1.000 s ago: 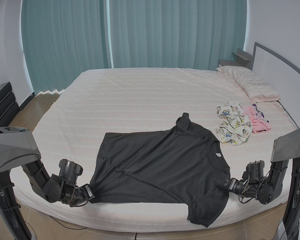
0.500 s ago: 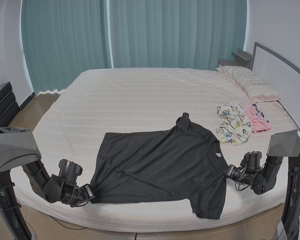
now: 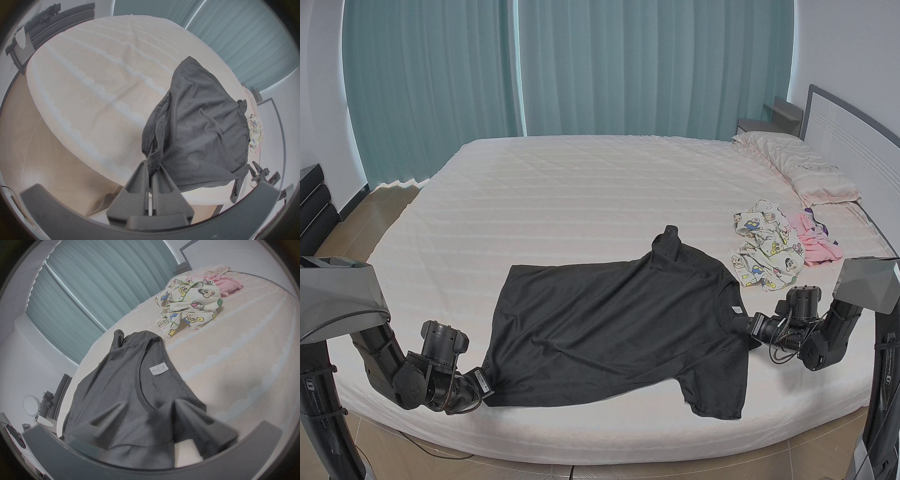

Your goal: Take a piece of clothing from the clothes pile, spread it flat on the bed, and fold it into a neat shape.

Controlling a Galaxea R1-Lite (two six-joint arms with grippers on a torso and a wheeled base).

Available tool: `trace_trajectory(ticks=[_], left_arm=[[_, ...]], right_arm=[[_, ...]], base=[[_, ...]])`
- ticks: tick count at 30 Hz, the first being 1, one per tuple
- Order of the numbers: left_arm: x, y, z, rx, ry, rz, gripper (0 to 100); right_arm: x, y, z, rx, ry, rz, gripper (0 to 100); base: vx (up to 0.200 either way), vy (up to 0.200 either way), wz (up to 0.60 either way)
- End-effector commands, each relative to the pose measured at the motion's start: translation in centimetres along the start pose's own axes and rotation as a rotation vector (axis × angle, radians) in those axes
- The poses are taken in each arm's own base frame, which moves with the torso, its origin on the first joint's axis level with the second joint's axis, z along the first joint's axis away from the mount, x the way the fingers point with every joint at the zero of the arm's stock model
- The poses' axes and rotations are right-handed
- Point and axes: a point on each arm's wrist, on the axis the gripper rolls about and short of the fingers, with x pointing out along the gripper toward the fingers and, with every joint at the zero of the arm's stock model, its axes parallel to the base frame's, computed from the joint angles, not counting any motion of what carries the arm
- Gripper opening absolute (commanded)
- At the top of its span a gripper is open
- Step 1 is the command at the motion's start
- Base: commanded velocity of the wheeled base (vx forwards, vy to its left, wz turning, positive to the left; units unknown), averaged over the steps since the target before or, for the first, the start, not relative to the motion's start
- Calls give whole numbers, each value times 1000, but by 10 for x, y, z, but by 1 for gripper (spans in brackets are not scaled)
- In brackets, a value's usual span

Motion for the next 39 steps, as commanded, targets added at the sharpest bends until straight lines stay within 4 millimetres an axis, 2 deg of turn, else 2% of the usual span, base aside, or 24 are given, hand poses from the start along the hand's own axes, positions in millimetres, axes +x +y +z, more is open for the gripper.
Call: trace_trajectory(ticks=[1,4,6,8,9,12,16,17,23,24,29,39], left_arm=[[3,1,-1,-4,8,7,0],[3,1,-1,-11,18,-5,0],[2,0,-1,-18,35,-27,0],[1,0,-1,-26,40,-36,0],[1,0,-1,-36,44,-42,0],[1,0,-1,-39,45,-41,0],[1,0,-1,-39,47,-41,0],[1,0,-1,-39,47,-41,0],[0,1,-2,-40,52,-41,0],[0,1,-3,-38,53,-40,0],[0,1,-3,-40,53,-40,0],[0,1,-3,-40,53,-40,0]], right_arm=[[1,-10,2,21,-8,-21,100],[-17,-21,11,72,-37,-47,100],[-35,-15,12,142,-32,-41,100],[-45,-11,11,184,-26,-35,100],[-58,-7,4,212,6,-28,100],[-74,-1,-23,219,117,-25,100],[-82,7,-50,207,211,-37,100],[-89,7,-65,190,268,-54,100],[-96,11,-91,161,310,-28,100],[-93,12,-99,139,299,-52,100],[-94,17,-116,85,292,-101,100],[-97,30,-126,81,318,-72,100]], base=[[0,0,0],[0,0,0],[0,0,0],[0,0,0],[0,0,0],[0,0,0],[0,0,0],[0,0,0],[0,0,0],[0,0,0],[0,0,0],[0,0,0]])
